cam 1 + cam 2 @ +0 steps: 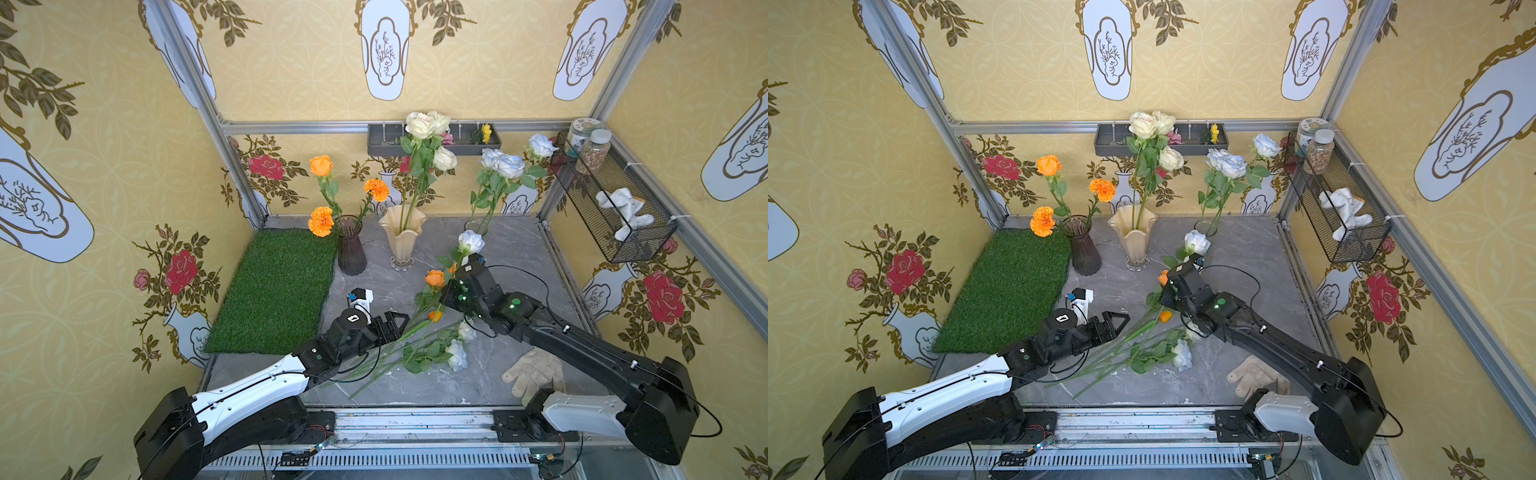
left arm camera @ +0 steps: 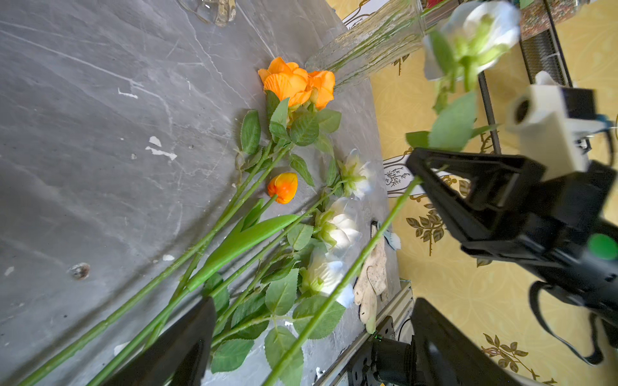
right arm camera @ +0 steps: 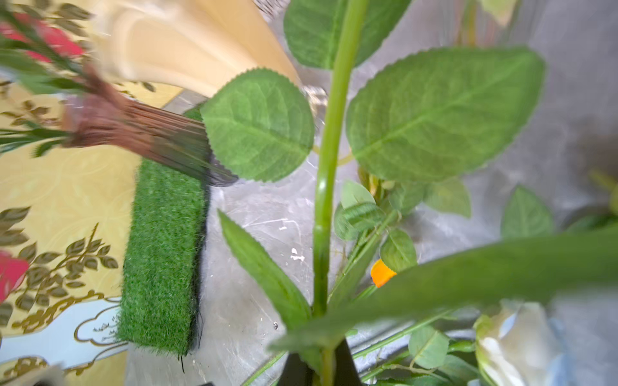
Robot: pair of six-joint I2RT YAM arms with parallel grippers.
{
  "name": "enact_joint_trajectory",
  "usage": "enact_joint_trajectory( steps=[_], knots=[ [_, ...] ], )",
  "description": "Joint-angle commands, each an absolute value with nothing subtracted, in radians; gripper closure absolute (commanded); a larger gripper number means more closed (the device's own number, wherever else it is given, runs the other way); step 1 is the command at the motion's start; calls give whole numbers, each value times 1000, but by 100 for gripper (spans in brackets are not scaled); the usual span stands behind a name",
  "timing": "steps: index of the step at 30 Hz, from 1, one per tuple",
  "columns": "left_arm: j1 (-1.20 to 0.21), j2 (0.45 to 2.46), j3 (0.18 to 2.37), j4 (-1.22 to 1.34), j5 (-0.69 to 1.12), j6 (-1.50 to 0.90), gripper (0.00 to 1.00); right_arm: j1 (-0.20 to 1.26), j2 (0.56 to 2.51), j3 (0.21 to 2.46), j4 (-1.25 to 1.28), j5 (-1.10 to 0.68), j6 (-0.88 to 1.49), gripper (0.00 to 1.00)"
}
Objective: Arrange the flowers in different vases according to their colors
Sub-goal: Pick up the flower at the center of the board, then insert the flower into the vase.
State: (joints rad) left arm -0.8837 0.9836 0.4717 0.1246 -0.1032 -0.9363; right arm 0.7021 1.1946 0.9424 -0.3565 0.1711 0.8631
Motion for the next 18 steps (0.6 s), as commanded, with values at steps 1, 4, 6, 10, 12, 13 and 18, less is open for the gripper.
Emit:
enact_joint_trajectory(
  steps=[1,4,6,10,12,13,18],
  knots=[
    [-883,981,464,153,-109,-933,7,704,1114,964,-357,258,639,100],
    [-882,981,464,149,-115,-934,7,701,1040,985,-336,327,509,100],
    [-883,983,468,146,-116,-934,5,691,1018,1023,-319,372,414,100],
    [-882,994,478,135,-120,-934,0,591,1037,1143,-297,407,254,100],
    [-883,996,481,133,-120,-934,0,475,1059,1212,-271,339,230,100],
    [-883,996,481,132,-120,-934,0,431,1073,1238,-254,301,228,100],
    [-883,996,481,135,-122,-936,0,212,1199,1424,-204,144,228,100]
  ],
)
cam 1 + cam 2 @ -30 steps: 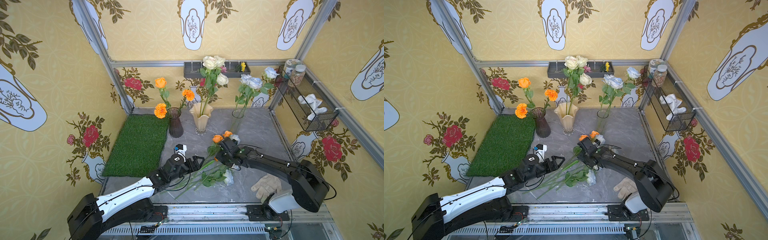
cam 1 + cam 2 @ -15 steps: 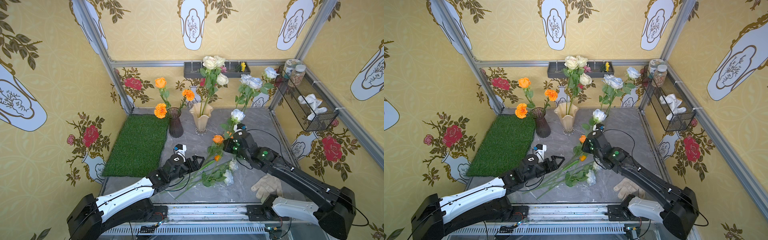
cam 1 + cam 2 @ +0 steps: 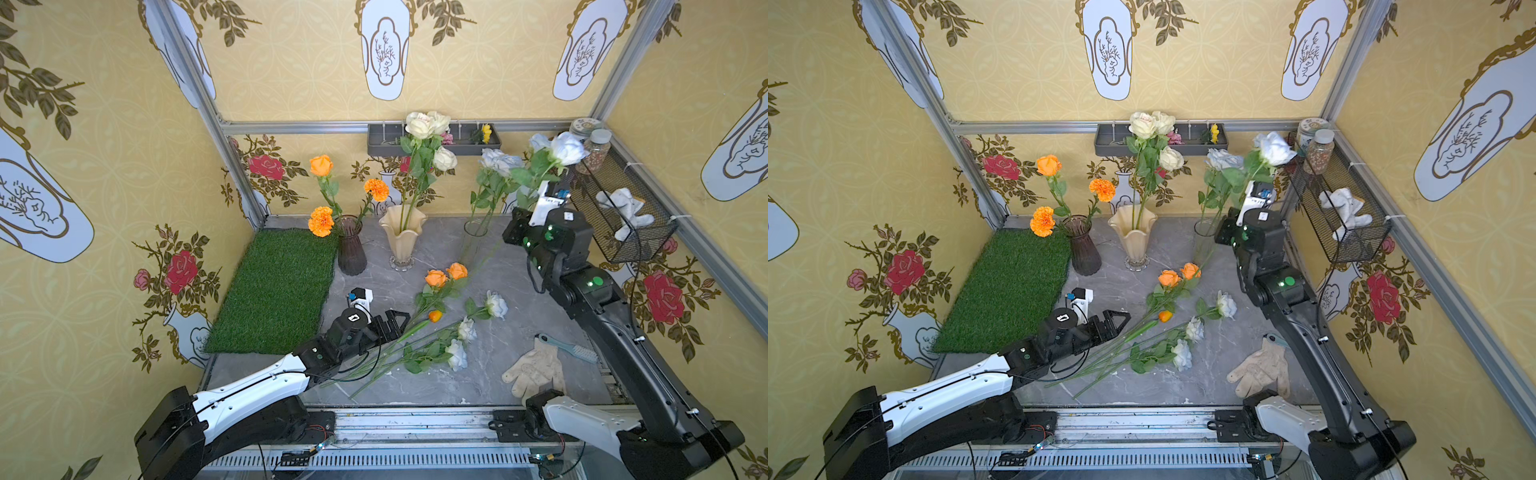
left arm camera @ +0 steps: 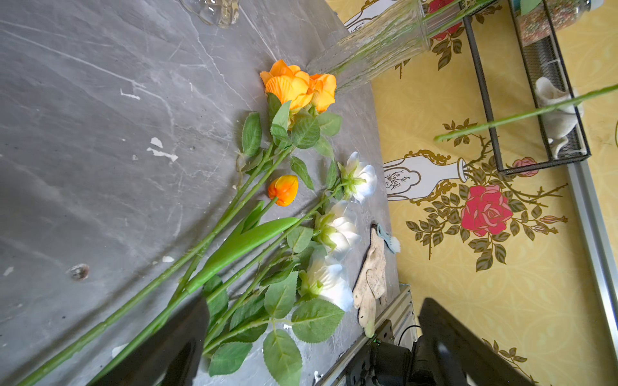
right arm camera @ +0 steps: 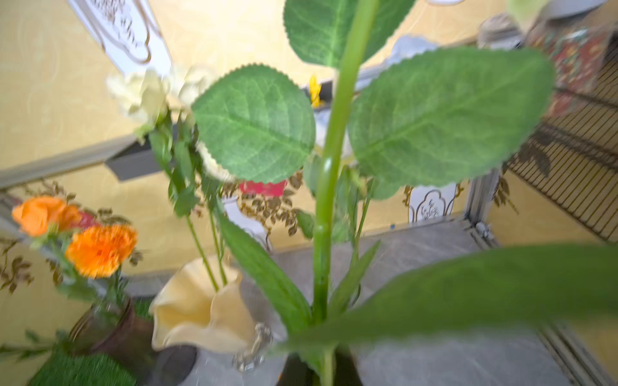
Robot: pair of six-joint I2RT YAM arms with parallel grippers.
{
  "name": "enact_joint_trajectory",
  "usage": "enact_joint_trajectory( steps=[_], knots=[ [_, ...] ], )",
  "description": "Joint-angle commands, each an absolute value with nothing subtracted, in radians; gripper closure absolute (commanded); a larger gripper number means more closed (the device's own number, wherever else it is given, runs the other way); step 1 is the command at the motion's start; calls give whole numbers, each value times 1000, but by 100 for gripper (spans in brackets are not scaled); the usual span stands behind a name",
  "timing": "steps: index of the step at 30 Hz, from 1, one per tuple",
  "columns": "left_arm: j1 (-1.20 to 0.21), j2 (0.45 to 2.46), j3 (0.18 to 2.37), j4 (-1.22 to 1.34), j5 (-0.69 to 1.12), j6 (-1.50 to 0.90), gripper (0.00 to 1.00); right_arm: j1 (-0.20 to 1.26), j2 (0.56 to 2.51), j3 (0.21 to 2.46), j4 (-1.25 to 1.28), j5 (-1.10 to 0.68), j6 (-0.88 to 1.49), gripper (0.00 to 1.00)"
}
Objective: Arrange the flowers in different vases according to their colors
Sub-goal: Insert the flower into the vase.
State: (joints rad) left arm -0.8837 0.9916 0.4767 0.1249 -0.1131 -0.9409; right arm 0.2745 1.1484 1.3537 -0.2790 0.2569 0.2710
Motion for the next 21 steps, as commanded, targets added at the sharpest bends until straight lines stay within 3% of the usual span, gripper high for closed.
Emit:
enact_joint_trajectory(
  steps=[1,11,21],
  knots=[
    [-884,997,482,135,-122,-936,0,191,1222,1452,-191,130,225,100],
    [-882,1010,487,132,-123,-935,0,135,1459,1688,-55,137,144,100],
    [-883,1028,497,130,-123,-931,0,139,1566,1630,94,168,72,100]
  ],
)
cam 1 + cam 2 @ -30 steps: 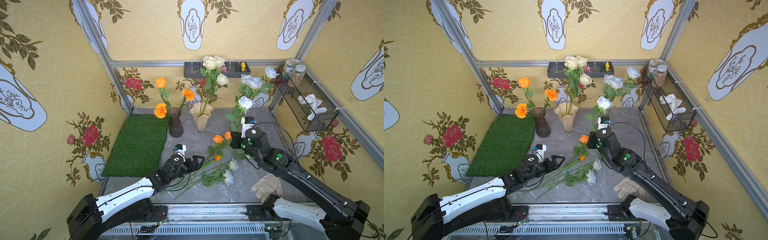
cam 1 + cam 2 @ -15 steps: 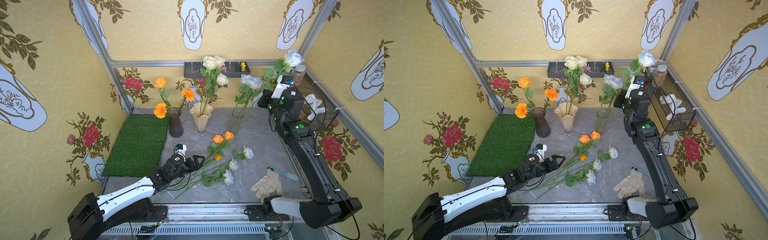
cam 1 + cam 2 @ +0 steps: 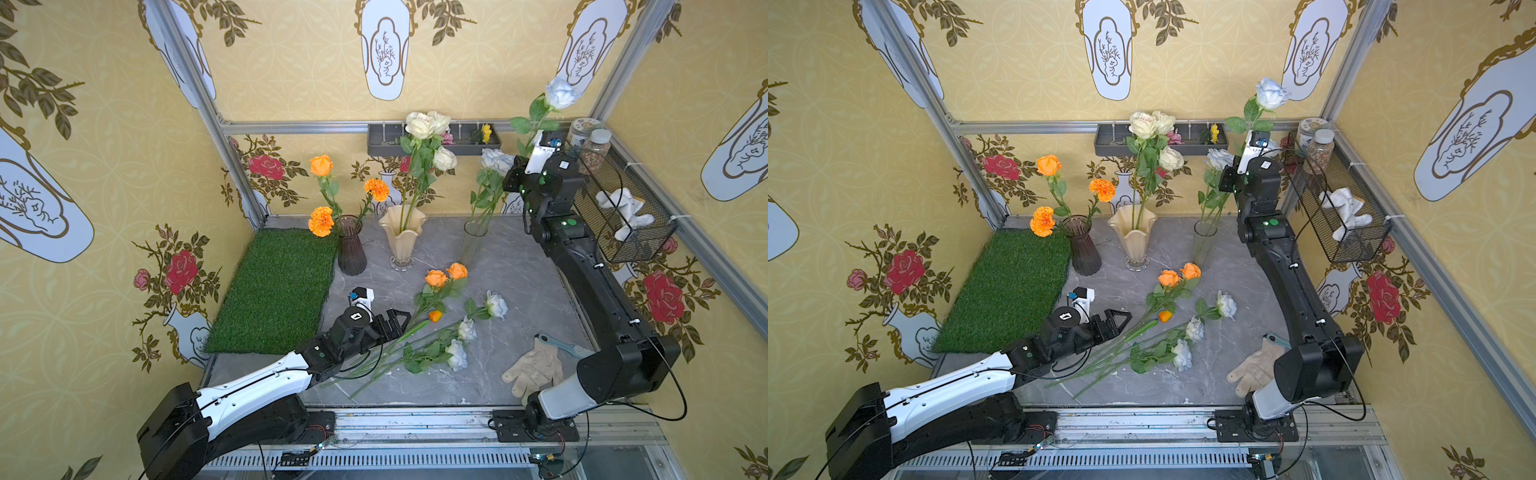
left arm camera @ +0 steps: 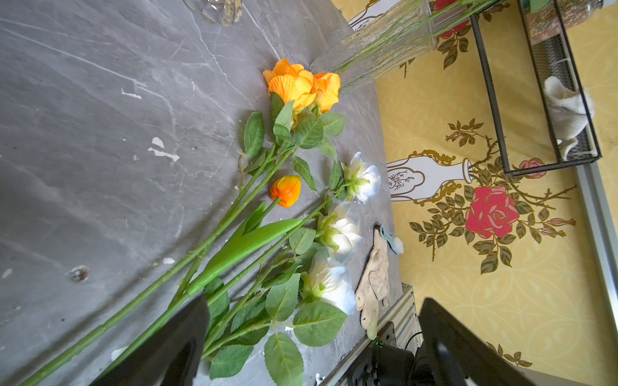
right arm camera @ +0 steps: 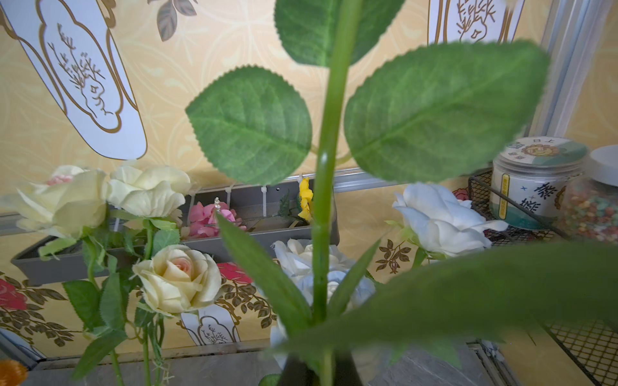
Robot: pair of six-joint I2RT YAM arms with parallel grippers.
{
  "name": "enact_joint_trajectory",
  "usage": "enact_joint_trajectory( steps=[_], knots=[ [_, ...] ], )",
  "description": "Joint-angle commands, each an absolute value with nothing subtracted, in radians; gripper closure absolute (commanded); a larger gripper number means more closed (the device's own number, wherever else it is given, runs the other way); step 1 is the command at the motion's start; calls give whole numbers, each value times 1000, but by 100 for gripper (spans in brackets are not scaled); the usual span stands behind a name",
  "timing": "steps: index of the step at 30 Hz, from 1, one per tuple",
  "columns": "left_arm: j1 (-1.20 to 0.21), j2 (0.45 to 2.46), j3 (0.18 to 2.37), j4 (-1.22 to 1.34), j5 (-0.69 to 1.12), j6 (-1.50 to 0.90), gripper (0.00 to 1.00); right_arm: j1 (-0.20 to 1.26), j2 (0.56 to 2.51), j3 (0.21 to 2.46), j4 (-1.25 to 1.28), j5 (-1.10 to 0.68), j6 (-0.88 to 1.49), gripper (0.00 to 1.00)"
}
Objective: Arrange the flowers in different vases according to their colors
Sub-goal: Insert the flower into the vase.
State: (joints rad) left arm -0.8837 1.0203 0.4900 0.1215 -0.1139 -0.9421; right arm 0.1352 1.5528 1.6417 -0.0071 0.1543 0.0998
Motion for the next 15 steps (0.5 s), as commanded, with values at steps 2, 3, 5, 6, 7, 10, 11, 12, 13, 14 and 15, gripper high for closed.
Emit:
enact_joint_trajectory(
  steps=[2,3,5,6,7,10,11,12,13,14,15],
  knots=[
    [-882,1034,500,130,-123,-930,0,145,1577,1607,111,172,71,100],
    [-882,1034,500,132,-122,-930,0,150,1581,1588,125,179,68,100],
    [-882,1037,503,132,-122,-930,0,156,1586,1552,145,185,65,100],
    [-882,1037,502,132,-123,-930,0,158,1588,1539,152,188,66,100],
    [-882,1037,502,132,-123,-928,0,163,1590,1525,158,191,66,100],
    [-882,1040,503,132,-120,-927,0,180,1592,1483,178,205,62,100],
    [-881,1043,505,132,-120,-927,0,190,1592,1472,182,209,57,97],
    [-880,1044,506,132,-118,-925,0,198,1592,1465,182,216,48,88],
    [-880,1046,506,132,-117,-925,0,209,1592,1459,184,229,35,79],
    [-880,1048,508,132,-117,-925,0,218,1589,1454,186,242,27,71],
    [-879,1048,508,132,-117,-925,0,223,1584,1451,188,252,26,63]
  ],
)
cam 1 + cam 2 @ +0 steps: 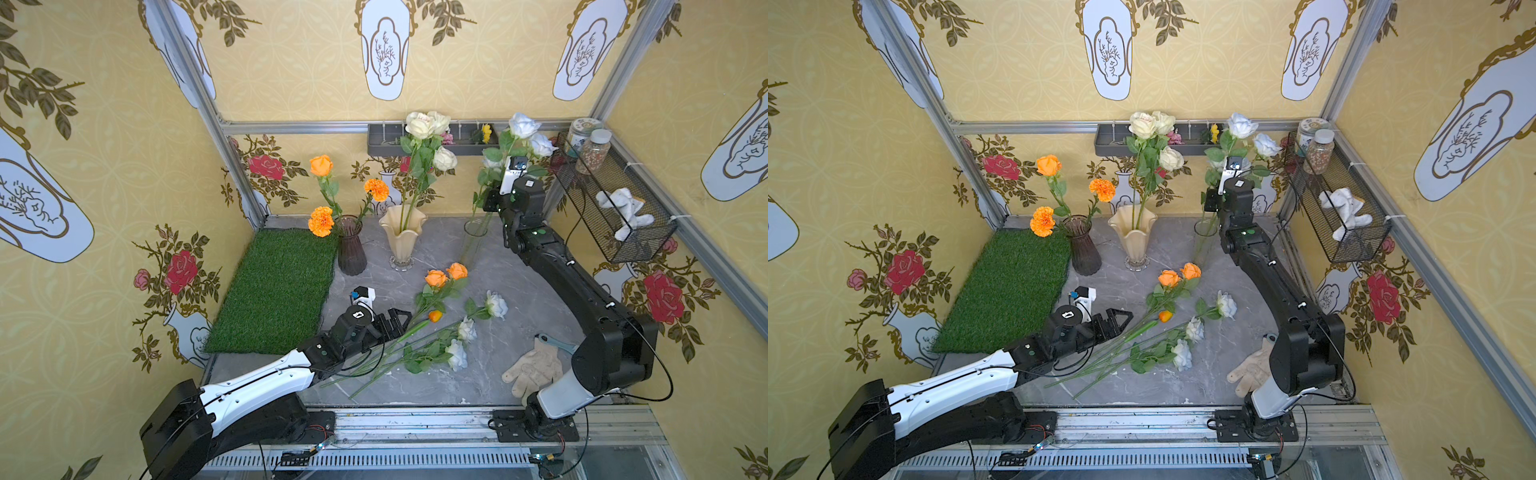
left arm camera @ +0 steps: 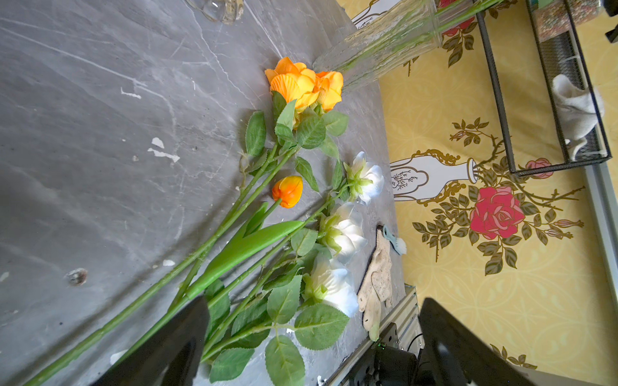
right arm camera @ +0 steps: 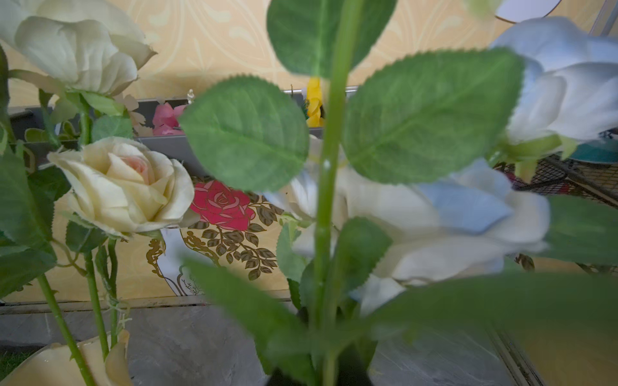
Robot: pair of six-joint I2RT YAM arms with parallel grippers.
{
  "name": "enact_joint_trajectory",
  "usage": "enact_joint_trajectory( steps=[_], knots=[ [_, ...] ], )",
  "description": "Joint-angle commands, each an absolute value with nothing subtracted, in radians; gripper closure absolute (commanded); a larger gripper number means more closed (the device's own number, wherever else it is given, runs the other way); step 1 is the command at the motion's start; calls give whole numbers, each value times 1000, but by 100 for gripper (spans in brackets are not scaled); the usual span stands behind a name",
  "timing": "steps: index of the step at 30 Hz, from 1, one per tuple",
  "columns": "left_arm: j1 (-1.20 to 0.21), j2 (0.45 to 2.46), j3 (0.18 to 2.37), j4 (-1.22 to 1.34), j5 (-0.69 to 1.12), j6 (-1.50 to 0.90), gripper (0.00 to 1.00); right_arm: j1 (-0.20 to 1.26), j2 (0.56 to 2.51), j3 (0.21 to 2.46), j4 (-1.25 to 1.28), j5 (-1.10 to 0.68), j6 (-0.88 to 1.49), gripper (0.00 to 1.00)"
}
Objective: Arrange the flowers in different vases according to their colors
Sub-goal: Insert the flower into the vase, then pick up the flower at the center of the board.
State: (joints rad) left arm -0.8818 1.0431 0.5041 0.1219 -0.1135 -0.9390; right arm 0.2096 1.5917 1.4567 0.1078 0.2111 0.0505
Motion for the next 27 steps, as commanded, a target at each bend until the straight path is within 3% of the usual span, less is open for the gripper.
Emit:
enact_joint_trajectory(
  steps=[1,3,8,18,27],
  knots=[
    [-880,1048,506,133,-116,-925,0,228,1576,1448,186,262,28,54],
    [-880,1048,506,133,-116,-925,0,232,1556,1452,172,277,44,34],
    [-879,1046,504,138,-114,-925,0,232,1489,1498,63,300,125,23],
    [-878,1024,487,155,-106,-929,1,198,1288,1527,-279,282,357,20],
    [-879,992,461,180,-100,-940,3,198,1147,1431,-708,27,569,22]
  ],
)
